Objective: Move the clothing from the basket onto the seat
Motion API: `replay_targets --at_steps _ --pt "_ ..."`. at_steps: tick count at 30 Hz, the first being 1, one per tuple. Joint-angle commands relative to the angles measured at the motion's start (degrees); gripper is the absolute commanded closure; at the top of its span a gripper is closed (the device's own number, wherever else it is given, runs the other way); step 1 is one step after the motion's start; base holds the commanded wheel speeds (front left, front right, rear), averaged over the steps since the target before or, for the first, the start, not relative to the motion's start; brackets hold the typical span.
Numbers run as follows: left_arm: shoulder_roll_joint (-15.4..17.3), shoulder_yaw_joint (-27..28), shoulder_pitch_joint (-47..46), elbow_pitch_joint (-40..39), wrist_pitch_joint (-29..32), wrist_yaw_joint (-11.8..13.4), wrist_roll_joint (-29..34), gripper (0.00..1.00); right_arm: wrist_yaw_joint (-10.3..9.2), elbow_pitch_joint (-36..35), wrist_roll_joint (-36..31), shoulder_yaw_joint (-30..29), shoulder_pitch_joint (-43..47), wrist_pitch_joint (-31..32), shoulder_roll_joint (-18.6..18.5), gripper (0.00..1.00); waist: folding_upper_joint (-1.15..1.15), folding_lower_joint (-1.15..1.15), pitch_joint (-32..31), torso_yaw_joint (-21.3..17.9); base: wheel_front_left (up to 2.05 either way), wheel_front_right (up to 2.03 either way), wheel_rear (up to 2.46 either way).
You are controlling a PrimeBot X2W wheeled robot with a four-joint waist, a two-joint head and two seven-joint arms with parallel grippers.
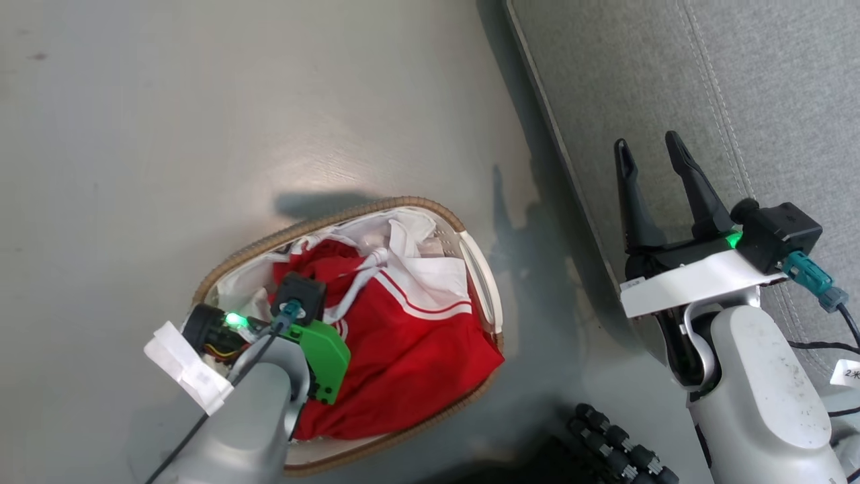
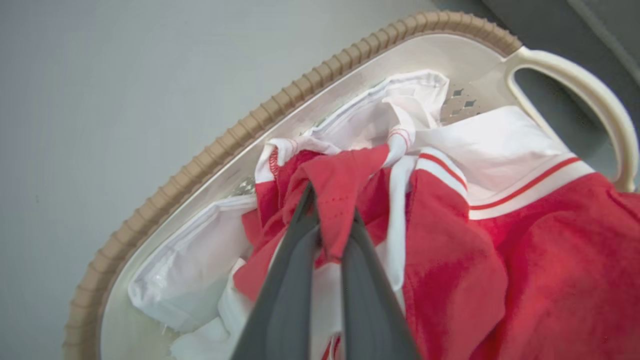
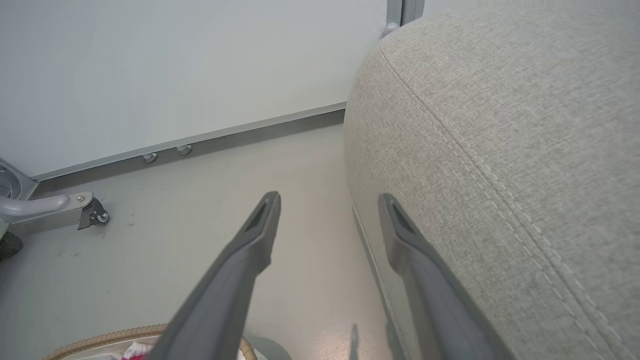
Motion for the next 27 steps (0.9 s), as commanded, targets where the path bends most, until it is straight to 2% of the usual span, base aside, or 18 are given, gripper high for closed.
replay_targets --at_steps 1,7,17,27 --pt "0.0 -0.4 1.8 -1.4 0.0 -0.6 -0.1 1.0 -0.04 0.5 -0.9 -0.6 1.1 -0.1 -0.2 0.0 0.0 0.0 -3.9 2.7 0.0 0.0 0.0" --pt "-0.3 -2.8 6.6 -8.0 0.0 -2.2 0.4 1.0 -0.04 1.8 -3.8 -2.4 3.3 -0.1 -0.2 0.0 0.0 0.0 -10.8 6.2 0.0 0.0 0.0" --pt "-0.2 -3.6 13.4 -19.3 0.0 -4.0 -0.6 1.0 -0.05 3.9 -7.5 -4.7 9.2 -0.1 -0.2 0.0 0.0 0.0 -24.4 11.8 0.0 0.0 0.0" --pt "4.5 -4.3 12.7 -27.6 0.0 -5.2 -1.5 1.0 -0.05 5.1 -9.5 -5.6 15.4 -0.1 -0.2 0.0 0.0 0.0 -35.8 14.6 0.0 0.0 0.0"
